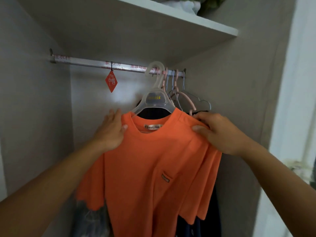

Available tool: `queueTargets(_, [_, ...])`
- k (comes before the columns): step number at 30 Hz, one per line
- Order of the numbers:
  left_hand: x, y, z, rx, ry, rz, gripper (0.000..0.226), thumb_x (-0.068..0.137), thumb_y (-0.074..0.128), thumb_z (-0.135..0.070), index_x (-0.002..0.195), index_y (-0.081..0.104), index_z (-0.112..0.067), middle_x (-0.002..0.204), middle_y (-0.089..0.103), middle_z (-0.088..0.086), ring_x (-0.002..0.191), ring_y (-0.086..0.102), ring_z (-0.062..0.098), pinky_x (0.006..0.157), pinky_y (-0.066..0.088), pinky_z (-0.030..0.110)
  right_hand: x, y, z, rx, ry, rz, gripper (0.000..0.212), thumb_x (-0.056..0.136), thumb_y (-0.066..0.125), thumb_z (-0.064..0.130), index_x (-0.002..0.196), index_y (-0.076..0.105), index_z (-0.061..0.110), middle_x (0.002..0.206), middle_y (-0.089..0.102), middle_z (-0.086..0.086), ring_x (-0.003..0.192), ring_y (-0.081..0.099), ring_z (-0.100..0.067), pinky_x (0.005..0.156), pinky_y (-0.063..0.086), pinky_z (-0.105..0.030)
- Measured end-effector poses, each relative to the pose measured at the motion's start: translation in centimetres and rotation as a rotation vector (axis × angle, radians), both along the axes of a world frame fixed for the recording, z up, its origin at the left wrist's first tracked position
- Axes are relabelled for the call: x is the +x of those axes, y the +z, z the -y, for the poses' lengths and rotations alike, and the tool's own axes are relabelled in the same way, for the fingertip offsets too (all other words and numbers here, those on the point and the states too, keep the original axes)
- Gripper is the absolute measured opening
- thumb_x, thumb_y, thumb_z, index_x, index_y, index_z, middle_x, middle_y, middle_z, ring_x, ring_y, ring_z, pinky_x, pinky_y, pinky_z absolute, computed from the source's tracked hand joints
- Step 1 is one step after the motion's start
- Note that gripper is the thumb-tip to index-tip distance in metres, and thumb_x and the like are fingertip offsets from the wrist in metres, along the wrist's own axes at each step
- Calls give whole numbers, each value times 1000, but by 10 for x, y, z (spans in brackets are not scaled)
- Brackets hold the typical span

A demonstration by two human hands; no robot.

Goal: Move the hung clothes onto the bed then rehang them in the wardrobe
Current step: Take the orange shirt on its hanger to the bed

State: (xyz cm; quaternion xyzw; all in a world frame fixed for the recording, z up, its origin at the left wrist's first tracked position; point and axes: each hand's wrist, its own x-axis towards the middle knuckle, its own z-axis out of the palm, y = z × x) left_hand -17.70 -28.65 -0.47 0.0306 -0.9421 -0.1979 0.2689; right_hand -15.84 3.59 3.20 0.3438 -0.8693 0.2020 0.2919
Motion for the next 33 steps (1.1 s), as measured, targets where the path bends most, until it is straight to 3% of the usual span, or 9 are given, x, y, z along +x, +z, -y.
queueTargets(3, [12, -2, 3, -61, -34, -22, 46, 104, 36, -31, 144, 32, -10, 153, 30, 15, 142, 27, 32, 113, 28, 52, 26, -6, -13, 0, -12, -22, 12, 97, 59, 21, 107, 63, 17, 96, 66, 6, 87, 60, -12, 77, 44, -29])
queueTargets(5, [19, -6, 2, -78, -105, -79, 25, 102, 37, -31, 111, 49, -10, 125, 52, 17, 121, 48, 35, 100, 39, 51, 46, -12, -20, -11, -29, -25, 11, 97, 58, 22, 107, 64, 20, 93, 66, 9, 85, 60, -7, 76, 44, -22])
queueTargets(8, [43, -12, -9, -56, -221, -110, 24, 103, 37, -29, 87, 43, -12, 88, 55, 11, 90, 57, 35, 76, 42, 41, 75, -26, -29, -21, -82, 13, 8, 98, 56, 25, 102, 63, 26, 86, 63, 16, 82, 59, 1, 70, 40, -12])
queueTargets(10, [60, -18, -22, -52, -290, -135, 27, 104, 36, -28, 86, 41, -9, 79, 52, 8, 81, 56, 34, 68, 40, 40, 93, -38, -35, -27, -168, 28, 6, 98, 55, 21, 97, 61, 24, 81, 62, 14, 78, 58, -4, 69, 41, -19])
queueTargets(13, [80, -31, -45, -46, -390, -167, 29, 104, 34, -31, 87, 42, -9, 77, 57, 9, 75, 56, 32, 68, 43, 42, 124, -54, -50, -71, -313, 32, 11, 98, 53, 24, 92, 59, 17, 76, 62, 4, 75, 58, -21, 69, 43, -36])
queueTargets(16, [99, -39, -73, -40, -478, -150, 29, 102, 30, -43, 84, 39, -22, 75, 58, 3, 75, 60, 32, 73, 49, 47, 166, -63, -67, -69, -356, 19, 26, 100, 46, 41, 96, 63, 21, 80, 65, 5, 75, 60, -15, 70, 45, -35])
queueTargets(23, [139, -42, -161, -79, -618, -193, 28, 104, 28, -38, 87, 45, -24, 73, 58, -6, 72, 59, 23, 66, 36, 37, 248, -70, -122, -49, -544, -2, 27, 100, 49, 38, 86, 65, 21, 69, 63, 8, 65, 58, -9, 62, 43, -28])
queueTargets(29, [188, -43, -265, 25, -902, -130, 28, 104, 29, -40, 91, 48, -25, 75, 63, -5, 74, 62, 20, 71, 47, 41, 338, -81, -195, -115, -735, 37, 26, 101, 46, 41, 98, 68, 27, 80, 67, 12, 73, 62, -6, 70, 52, -32])
queueTargets(33, [231, -48, -346, 151, -1135, 1, 18, 97, 44, -50, 96, 49, -33, 85, 64, -9, 80, 61, 13, 77, 48, 42, 409, -90, -256, -224, -895, 67, 21, 96, 50, 47, 97, 66, 34, 79, 67, 16, 76, 62, -2, 73, 50, -30])
